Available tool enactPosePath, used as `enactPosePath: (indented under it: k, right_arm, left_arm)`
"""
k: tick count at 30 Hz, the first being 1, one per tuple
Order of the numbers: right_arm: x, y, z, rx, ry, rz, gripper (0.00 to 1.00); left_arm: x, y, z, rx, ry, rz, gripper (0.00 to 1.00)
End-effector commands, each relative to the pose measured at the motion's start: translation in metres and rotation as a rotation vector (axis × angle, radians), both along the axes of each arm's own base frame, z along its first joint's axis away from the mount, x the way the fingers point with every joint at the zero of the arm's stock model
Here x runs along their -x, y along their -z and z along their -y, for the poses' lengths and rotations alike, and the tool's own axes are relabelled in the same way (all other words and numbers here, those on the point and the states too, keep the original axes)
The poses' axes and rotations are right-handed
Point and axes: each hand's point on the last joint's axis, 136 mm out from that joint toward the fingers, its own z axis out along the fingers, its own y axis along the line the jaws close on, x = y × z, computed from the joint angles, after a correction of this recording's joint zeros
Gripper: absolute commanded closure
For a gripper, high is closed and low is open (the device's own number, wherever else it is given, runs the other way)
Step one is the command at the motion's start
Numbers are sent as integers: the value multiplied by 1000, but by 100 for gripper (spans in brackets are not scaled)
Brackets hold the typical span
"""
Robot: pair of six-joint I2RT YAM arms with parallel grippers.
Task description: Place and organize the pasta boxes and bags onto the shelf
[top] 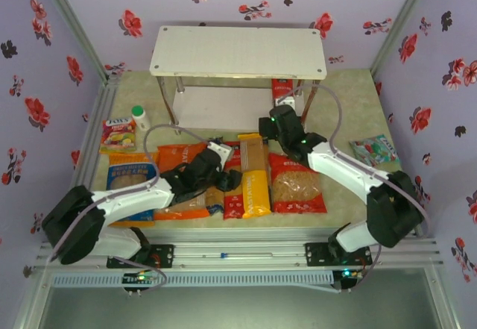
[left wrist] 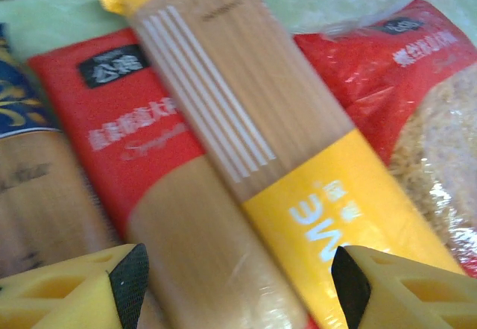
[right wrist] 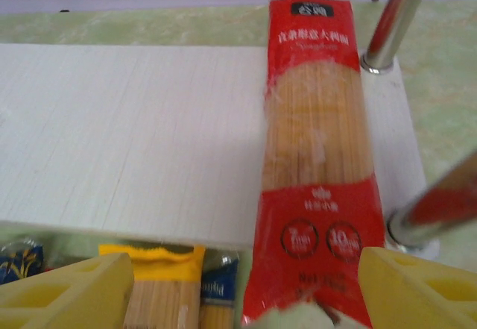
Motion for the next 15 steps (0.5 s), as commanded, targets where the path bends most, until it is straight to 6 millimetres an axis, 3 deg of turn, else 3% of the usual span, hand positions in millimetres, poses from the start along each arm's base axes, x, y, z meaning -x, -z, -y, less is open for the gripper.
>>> enactPosePath:
  k: [1, 5, 9, 12, 15]
  right_arm:
    - [25, 18, 17, -16, 34, -80, 20]
    - [33, 11, 23, -28, 40, -73, 19]
    - [37, 4, 24, -49, 30, -56, 18]
    - [40, 1, 24, -67, 22, -46, 18]
    - [42, -4, 27, -82, 27, -28, 17]
  left_arm:
    - [2, -1, 23, 53, -23, -31, 29]
    - [12, 10, 43, 64, 0, -82, 26]
    - [19, 19, 57, 100, 6, -128, 16]
    - [23, 18, 63, 101, 15, -134, 16]
    - [27, 17, 70, 85, 29, -140, 9]
